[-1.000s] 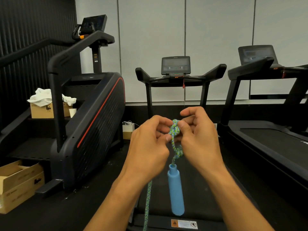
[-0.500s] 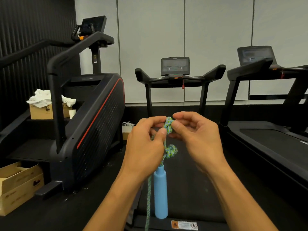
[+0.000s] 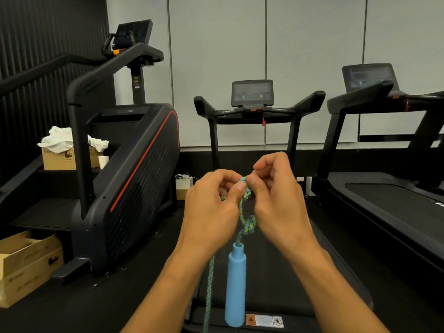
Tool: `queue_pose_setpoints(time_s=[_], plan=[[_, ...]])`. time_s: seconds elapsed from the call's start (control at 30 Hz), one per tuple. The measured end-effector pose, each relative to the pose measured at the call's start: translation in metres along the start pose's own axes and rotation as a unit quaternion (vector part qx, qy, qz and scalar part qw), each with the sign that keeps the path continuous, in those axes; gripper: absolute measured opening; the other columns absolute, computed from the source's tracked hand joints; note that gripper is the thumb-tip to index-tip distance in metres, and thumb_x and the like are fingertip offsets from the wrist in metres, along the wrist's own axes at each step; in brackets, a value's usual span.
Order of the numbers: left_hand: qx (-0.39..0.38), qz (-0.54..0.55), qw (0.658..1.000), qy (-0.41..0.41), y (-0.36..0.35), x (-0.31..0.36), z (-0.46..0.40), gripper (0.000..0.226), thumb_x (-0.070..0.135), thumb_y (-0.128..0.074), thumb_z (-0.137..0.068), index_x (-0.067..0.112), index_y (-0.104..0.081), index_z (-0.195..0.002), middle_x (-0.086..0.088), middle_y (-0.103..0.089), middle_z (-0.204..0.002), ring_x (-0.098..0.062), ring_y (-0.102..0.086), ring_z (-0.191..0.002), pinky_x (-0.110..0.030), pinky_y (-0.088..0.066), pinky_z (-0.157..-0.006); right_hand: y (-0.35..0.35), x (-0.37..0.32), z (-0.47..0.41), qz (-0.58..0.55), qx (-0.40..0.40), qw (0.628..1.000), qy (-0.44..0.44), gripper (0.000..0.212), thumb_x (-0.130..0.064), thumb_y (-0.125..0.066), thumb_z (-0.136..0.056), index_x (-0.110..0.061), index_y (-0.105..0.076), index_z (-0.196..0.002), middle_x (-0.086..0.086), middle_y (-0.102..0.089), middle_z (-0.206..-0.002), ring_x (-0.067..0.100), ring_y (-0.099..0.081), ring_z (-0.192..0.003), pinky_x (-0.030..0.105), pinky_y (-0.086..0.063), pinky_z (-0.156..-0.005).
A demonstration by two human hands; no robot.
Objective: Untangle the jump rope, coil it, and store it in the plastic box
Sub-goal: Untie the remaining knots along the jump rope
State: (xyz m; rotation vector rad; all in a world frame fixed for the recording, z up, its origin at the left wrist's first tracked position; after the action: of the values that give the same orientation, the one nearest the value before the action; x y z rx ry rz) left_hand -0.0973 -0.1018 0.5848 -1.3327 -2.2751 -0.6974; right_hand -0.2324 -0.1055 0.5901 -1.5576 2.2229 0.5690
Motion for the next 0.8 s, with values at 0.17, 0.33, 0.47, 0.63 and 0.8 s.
queue_pose_setpoints(time_s=[0.17, 0.33, 0.47, 0.63, 0.8], plan=[[-0.023, -0.028, 0.999, -0.013, -0.012, -0.004, 0.003, 0.012, 0.017, -0.060, -0.096, 0.022, -0.070, -0.095, 0.006, -0.069, -0.090, -0.008, -0.065, -0.085, -0.024, -0.052, -0.075, -0.003, -0.002, 0.006, 0.037, 0.030, 0.998, 0.040, 0.020, -0.002, -0.058, -0.092, -0.017, -0.048, -0.099, -0.002, -0.057, -0.085, 0.014, -0.058, -0.078, 0.034, -0.047, -0.068], [-0.088, 0.155, 0.976, 0.122, -0.024, -0.030, 0.002, 0.027, 0.033, -0.051, -0.096, 0.013, -0.070, -0.093, -0.023, -0.066, -0.098, -0.037, -0.063, -0.089, -0.056, -0.054, -0.087, -0.007, 0.007, 0.004, 0.015, 0.010, 1.000, 0.006, 0.014, -0.005, -0.060, -0.093, -0.015, -0.051, -0.093, -0.006, -0.056, -0.078, 0.011, -0.057, -0.072, 0.028, -0.049, -0.062], [-0.104, 0.195, 0.964, 0.149, -0.030, -0.028, 0.004, 0.039, 0.040, -0.048, -0.096, 0.007, -0.068, -0.095, -0.023, -0.068, -0.100, -0.038, -0.064, -0.095, -0.062, -0.051, -0.094, -0.006, 0.018, -0.002, -0.041, -0.005, 0.998, -0.043, 0.018, -0.009, -0.063, -0.092, -0.027, -0.059, -0.088, -0.003, -0.065, -0.079, 0.017, -0.066, -0.073, 0.038, -0.057, -0.065], [-0.081, 0.255, 0.947, 0.177, -0.029, -0.033, 0.001, 0.038, 0.044, -0.066, -0.086, 0.007, -0.074, -0.091, -0.023, -0.073, -0.096, -0.037, -0.071, -0.094, -0.057, -0.056, -0.089, -0.011, 0.018, 0.001, -0.229, -0.085, 0.959, -0.146, 0.021, 0.001, -0.051, -0.097, -0.006, -0.070, -0.098, 0.017, -0.071, -0.092, 0.027, -0.068, -0.082, 0.031, -0.058, -0.066], [-0.060, 0.332, 0.912, 0.231, -0.022, -0.037, 0.002, 0.048, 0.041, -0.067, -0.085, -0.004, -0.070, -0.101, -0.031, -0.070, -0.101, -0.034, -0.070, -0.086, -0.044, -0.058, -0.075, -0.026, 0.012, 0.010, -0.296, -0.160, 0.916, -0.216, 0.031, 0.009, -0.060, -0.088, -0.006, -0.064, -0.114, 0.022, -0.066, -0.104, 0.032, -0.066, -0.083, 0.046, -0.058, -0.082]])
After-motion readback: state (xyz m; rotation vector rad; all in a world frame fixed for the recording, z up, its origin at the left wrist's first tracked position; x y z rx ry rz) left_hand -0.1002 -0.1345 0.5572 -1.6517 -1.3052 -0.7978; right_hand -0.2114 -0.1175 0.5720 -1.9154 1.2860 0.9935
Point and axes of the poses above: each hand's wrist, its own z-axis away from the middle knuckle, its own y-axis out of the back of the hand, x = y × z, the point moved 7 cm from there along -z, towards the middle knuckle
